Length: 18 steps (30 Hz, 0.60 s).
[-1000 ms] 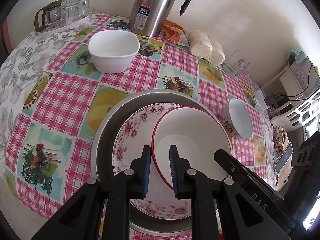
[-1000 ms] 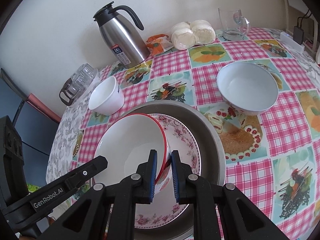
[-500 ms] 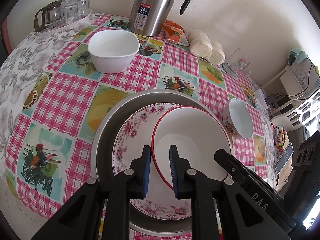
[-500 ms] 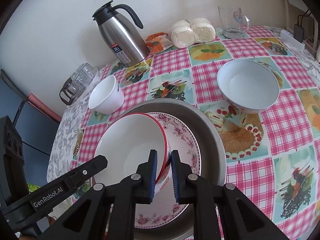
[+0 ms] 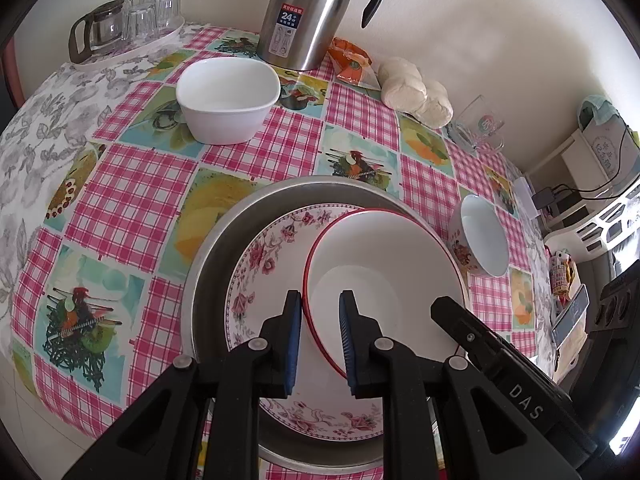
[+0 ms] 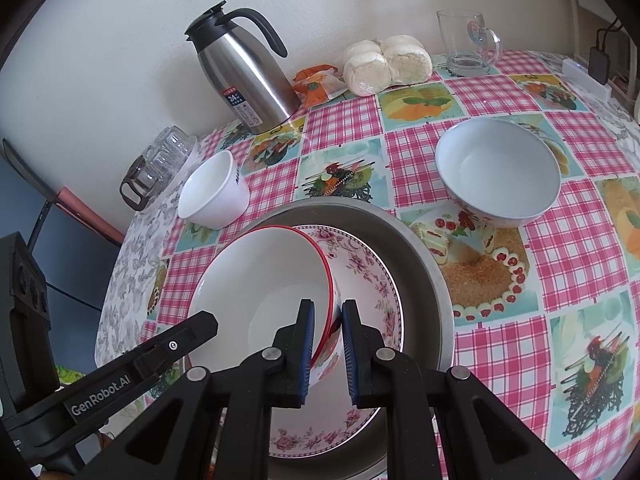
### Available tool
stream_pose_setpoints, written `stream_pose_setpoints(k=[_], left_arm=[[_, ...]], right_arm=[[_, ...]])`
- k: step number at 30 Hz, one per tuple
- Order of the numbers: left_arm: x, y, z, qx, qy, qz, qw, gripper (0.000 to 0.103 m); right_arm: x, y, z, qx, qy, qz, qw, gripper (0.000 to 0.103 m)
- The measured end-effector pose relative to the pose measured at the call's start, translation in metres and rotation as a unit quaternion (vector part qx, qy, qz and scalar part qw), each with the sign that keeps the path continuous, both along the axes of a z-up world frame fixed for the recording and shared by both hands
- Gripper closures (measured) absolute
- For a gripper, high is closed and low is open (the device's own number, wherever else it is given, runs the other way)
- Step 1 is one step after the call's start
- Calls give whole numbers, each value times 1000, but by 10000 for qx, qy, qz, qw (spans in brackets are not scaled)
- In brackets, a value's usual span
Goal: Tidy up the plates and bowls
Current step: 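Lower the strawberry bowl onto the pink floral plate in the tray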
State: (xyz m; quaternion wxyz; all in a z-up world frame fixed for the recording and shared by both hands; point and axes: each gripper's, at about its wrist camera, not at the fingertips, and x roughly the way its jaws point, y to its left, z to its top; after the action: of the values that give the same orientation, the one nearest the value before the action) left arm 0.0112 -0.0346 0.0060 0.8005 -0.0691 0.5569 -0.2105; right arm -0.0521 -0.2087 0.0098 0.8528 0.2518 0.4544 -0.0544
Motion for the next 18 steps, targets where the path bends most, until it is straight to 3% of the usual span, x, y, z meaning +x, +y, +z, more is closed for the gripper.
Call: stream_pose_setpoints(k=[8, 18], left_arm=[[1, -1, -3, -41, 73, -26, 10000, 83], [2, 0, -3, -48, 109, 6, 9999, 79]], right_arm=[[1, -5, -4, 224, 16, -43, 9997, 85], [0, -4, -1, 36, 58, -24, 10000, 84]])
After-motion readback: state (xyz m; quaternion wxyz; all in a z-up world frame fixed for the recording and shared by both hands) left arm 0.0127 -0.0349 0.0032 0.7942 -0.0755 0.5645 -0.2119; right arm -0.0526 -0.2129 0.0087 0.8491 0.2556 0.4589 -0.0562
